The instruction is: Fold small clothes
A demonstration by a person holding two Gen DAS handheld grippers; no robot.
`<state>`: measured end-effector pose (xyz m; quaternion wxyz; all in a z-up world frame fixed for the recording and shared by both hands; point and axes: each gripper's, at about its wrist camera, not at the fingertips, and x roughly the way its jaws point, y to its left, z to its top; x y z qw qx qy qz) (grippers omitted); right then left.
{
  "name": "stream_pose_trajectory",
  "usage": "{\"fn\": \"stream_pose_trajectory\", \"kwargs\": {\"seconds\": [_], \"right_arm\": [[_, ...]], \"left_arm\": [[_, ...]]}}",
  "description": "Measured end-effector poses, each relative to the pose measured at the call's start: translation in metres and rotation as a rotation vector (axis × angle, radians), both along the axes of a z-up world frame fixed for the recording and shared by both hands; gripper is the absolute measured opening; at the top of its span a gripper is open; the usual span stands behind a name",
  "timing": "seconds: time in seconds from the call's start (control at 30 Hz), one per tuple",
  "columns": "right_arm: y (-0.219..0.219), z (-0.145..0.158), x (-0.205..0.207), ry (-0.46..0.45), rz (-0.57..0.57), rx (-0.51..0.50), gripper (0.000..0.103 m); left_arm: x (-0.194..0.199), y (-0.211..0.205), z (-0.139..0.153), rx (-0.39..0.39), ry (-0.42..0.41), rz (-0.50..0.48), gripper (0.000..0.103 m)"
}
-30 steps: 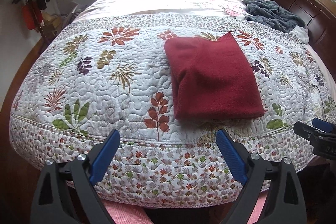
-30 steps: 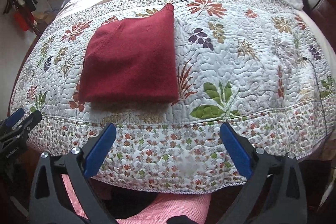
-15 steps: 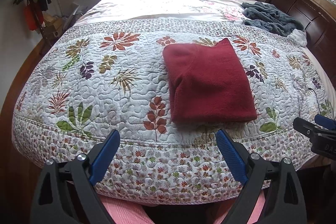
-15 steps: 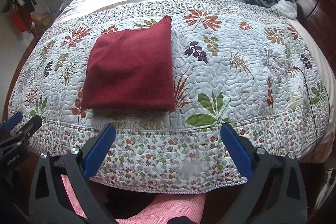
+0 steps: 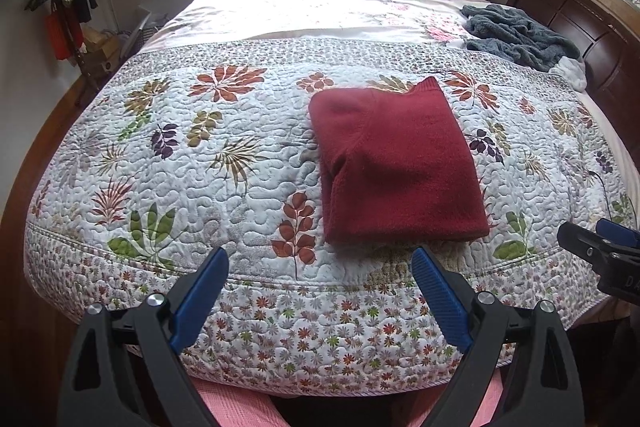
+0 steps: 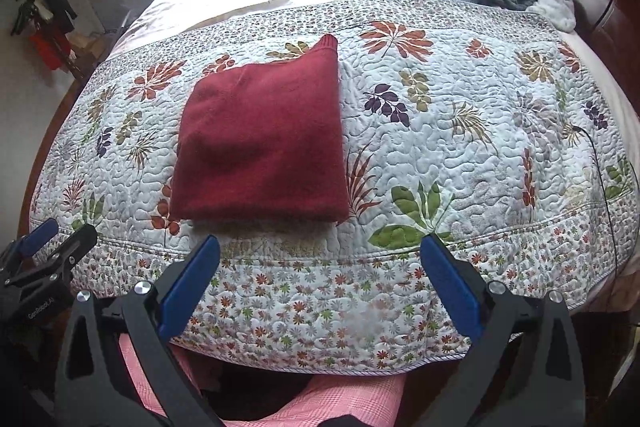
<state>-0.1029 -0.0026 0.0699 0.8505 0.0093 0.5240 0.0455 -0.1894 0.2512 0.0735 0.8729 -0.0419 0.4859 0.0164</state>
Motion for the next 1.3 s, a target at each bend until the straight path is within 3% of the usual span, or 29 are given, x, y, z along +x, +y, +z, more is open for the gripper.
{"fn": "stream_pose_trajectory", "kwargs": {"seconds": [1.3], "right_arm": [[-0.008, -0.015, 0.015, 0.013, -0.014, -0.049, 0.099]], "left_arm": [[0.015, -0.014, -0.017, 0.017, 0.022, -0.033, 0.093]]}}
